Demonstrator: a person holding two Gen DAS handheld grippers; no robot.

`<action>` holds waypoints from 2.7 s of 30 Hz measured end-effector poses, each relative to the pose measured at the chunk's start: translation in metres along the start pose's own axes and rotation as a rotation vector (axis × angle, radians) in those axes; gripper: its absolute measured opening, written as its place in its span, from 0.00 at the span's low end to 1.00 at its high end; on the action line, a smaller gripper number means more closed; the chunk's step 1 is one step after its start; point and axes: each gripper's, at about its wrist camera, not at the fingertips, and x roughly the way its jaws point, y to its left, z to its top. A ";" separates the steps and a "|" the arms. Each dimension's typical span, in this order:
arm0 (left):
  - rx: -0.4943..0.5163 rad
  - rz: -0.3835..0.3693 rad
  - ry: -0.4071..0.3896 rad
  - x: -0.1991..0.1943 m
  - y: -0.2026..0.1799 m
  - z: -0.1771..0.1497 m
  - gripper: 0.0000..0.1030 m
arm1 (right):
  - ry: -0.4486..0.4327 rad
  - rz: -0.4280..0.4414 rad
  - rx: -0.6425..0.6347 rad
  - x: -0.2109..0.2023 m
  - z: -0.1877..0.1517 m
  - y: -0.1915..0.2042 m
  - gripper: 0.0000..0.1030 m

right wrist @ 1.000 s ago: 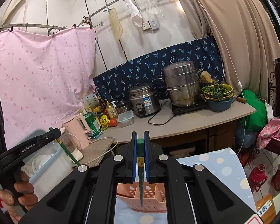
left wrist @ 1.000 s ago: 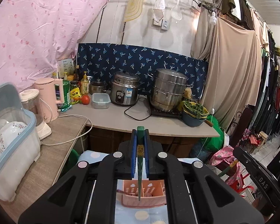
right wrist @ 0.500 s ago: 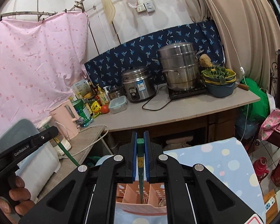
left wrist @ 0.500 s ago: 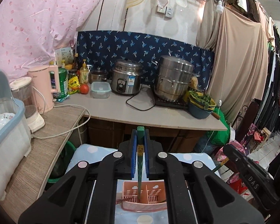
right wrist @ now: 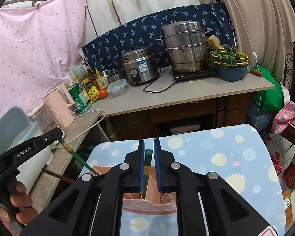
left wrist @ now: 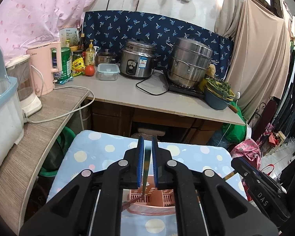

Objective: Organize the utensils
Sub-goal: 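Lift both green chopsticks into the pink basket and open both tools, then move both open tools back to the remaining chopsticks, then grasp a dark-red chopstick with the left tool while the right tool grasps a red chopstick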

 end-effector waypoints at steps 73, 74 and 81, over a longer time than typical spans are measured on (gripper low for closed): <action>0.042 0.239 0.314 -0.142 0.028 -0.286 0.47 | 0.387 -0.005 -0.195 -0.131 -0.319 -0.016 0.07; 0.044 0.237 0.320 -0.142 0.027 -0.290 0.48 | 0.386 -0.003 -0.197 -0.132 -0.319 -0.017 0.07; 0.062 0.217 0.369 -0.141 0.019 -0.317 0.57 | 0.378 -0.013 -0.208 -0.136 -0.323 -0.016 0.07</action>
